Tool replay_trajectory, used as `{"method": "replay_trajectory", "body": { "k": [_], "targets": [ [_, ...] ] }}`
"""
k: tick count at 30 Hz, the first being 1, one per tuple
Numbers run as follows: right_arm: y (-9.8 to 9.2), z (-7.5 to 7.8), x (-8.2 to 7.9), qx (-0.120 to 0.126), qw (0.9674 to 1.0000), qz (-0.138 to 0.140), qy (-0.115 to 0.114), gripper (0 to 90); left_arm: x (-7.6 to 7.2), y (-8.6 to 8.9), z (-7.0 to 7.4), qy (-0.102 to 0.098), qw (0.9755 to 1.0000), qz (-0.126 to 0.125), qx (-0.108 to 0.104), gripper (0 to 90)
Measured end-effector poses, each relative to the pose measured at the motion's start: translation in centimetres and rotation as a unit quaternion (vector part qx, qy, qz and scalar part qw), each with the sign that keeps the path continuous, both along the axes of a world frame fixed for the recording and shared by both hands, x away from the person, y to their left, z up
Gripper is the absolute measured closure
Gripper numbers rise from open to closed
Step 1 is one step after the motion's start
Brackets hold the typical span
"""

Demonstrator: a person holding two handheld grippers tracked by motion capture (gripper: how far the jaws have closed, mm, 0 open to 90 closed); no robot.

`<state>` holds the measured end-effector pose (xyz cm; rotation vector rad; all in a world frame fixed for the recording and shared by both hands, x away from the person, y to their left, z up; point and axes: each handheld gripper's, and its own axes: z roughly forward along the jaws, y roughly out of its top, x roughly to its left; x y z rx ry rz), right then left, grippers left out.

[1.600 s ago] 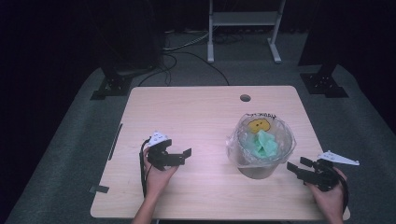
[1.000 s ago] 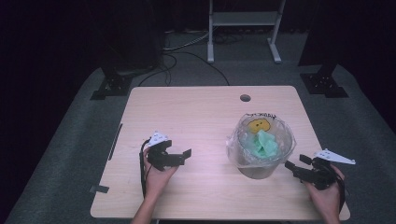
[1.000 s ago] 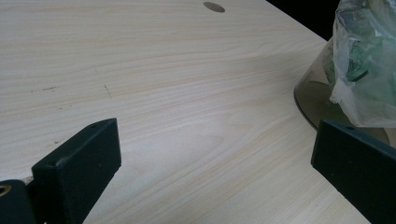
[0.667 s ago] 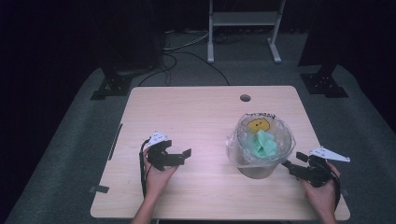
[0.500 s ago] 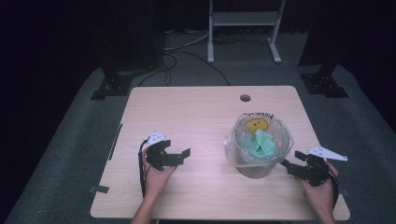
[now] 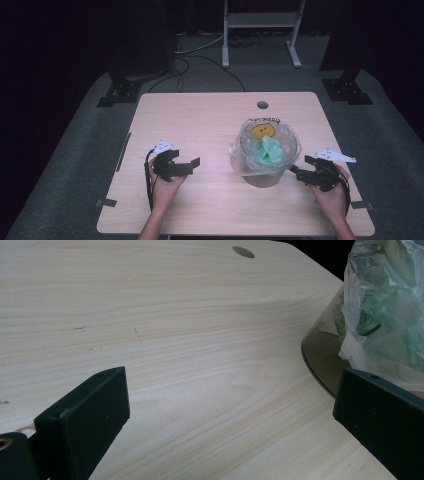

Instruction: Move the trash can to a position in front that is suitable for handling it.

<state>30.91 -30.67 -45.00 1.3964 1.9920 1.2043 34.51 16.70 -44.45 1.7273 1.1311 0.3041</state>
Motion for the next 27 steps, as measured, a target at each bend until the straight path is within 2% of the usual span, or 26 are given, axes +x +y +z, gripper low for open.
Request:
{"method": "replay_trajectory", "body": {
  "k": [8, 11, 12, 17, 27],
  "targets": [
    [2.0, 0.2, 1.0, -0.011, 0.9998, 0.016, -0.004, 26.3, 0.3, 0.7, -0.4, 0.008, 0.9999, 0.012, 0.003, 0.6],
    [2.8, 0.3, 1.4, -0.021, 0.9995, 0.023, -0.006, 26.3, 0.4, 0.9, -0.5, 0.01, 0.9998, 0.015, 0.005, 0.6],
    [3.3, 0.4, 1.7, -0.031, 0.999, 0.03, -0.01, 26.3, 0.4, 0.9, -0.5, 0.011, 0.9998, 0.016, 0.001, 0.6],
    [4.5, 0.7, 2.6, -0.039, 0.9982, 0.044, -0.01, 26.3, 0.4, 1.0, -0.5, 0.01, 0.9998, 0.016, 0.001, 0.6],
    [6.8, 1.1, 4.2, -0.043, 0.9971, 0.062, -0.01, 26.3, 0.4, 1.2, -0.6, 0.016, 0.9997, 0.019, 0.005, 0.6]
  ]
}}
